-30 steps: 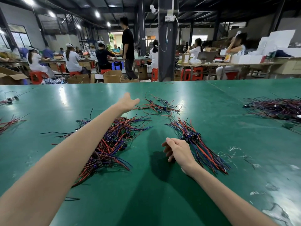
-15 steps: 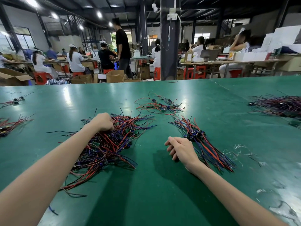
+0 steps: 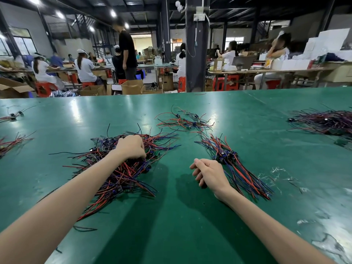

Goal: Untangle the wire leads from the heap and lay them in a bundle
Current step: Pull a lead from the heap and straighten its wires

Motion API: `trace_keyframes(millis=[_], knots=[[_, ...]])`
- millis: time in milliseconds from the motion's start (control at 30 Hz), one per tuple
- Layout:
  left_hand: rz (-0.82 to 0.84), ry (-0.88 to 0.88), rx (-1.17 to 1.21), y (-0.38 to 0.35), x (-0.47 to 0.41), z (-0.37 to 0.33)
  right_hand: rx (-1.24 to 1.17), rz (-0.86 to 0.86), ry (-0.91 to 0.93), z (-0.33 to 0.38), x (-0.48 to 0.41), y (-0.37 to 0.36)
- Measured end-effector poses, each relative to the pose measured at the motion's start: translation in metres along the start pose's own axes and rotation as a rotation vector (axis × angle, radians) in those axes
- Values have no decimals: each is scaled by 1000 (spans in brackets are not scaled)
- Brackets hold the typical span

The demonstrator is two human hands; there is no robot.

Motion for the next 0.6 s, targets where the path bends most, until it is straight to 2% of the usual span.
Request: trace_keyframes(millis=[167, 300, 400, 467, 533, 600], knots=[[-25, 76, 320, 31, 3, 15, 6, 7, 0, 1, 0, 0], [-48, 71, 677, 54, 8, 23, 14, 7, -1, 1, 1, 0], [-73, 95, 736, 65, 11, 28, 17, 7, -6, 1, 1, -1], [-183, 119, 717, 71, 14, 30, 13, 5, -11, 1, 1, -2], [-426, 133, 541, 81, 24, 26, 13, 4, -15, 1, 1, -2], [-589, 97, 529, 86, 32, 19, 16, 5, -13, 1, 1, -2]])
Point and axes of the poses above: each hand's wrist, its own x-axis away from the middle knuckle, its own y-axis out of the back of the hand, z = x × y, the point moved 5 cm from there along -x, towards the middle knuckle, and after that the axes turned 9 degrees about z, right-handed, at the moved point
